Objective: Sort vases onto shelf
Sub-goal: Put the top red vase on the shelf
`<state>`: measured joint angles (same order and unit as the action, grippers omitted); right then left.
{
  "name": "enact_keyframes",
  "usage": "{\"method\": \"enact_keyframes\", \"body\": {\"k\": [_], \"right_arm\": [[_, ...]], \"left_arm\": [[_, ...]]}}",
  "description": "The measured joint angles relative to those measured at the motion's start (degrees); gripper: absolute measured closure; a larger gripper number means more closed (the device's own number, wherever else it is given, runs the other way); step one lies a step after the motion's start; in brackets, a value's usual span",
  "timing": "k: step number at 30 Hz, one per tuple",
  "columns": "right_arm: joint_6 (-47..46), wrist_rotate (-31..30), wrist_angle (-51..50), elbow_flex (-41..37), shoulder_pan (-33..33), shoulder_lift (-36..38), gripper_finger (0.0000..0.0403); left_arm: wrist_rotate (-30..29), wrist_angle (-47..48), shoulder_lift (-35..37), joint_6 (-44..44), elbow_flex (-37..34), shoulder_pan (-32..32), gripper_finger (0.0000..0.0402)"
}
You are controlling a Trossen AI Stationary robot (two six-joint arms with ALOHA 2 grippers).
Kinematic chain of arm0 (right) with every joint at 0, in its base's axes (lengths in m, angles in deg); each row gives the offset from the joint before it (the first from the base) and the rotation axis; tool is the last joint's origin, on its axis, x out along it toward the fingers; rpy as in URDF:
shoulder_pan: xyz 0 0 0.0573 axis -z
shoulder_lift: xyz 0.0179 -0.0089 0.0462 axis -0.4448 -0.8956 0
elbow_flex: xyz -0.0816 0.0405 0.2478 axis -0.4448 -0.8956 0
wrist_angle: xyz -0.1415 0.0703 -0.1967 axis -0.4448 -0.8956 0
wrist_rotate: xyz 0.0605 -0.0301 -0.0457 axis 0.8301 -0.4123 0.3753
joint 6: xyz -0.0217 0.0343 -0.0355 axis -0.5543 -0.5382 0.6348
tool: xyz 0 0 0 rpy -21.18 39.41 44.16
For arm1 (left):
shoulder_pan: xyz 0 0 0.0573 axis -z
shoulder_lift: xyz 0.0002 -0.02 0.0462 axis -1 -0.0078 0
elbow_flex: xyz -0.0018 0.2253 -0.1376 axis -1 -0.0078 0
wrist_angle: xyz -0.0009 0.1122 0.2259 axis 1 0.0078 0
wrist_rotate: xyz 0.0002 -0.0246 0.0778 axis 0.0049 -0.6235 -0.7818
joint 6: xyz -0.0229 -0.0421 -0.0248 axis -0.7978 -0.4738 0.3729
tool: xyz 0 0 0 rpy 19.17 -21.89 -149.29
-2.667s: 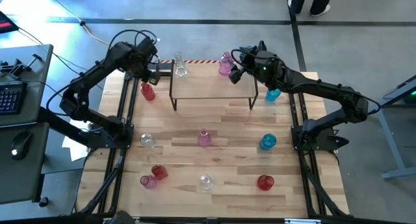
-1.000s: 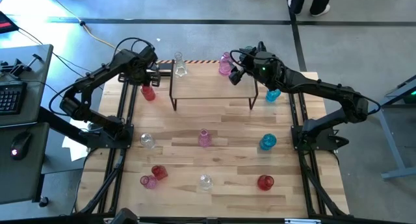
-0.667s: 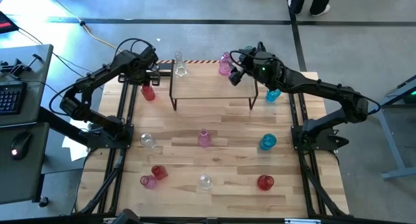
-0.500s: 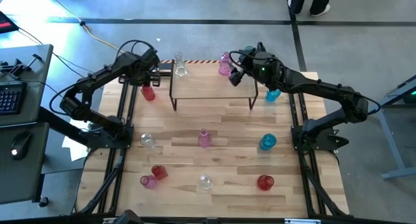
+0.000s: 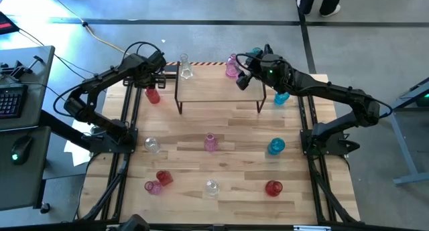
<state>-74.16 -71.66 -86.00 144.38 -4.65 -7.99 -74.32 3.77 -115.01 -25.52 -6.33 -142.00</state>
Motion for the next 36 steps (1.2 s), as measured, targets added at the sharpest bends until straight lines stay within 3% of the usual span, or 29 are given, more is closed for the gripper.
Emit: {"method": "enact_keyframes", "body": {"k": [11, 22, 36], "right_arm": [[0.00, 0.00, -0.39, 0.00, 0.00, 0.00, 0.0084], [0.00, 0.00, -0.39, 0.00, 0.00, 0.00, 0.0084], [0.00, 0.00, -0.37, 0.00, 0.00, 0.00, 0.0084]], "left_arm": [[-0.10, -0.03, -2.72, 0.15, 0.17, 0.00, 0.0312], [1.73, -0.02, -2.85, 3.64, 0.09, -0.48, 0.0391], [5.13, 0.07, 0.14, 7.16, -0.17, 0.40, 0.0390]]}}
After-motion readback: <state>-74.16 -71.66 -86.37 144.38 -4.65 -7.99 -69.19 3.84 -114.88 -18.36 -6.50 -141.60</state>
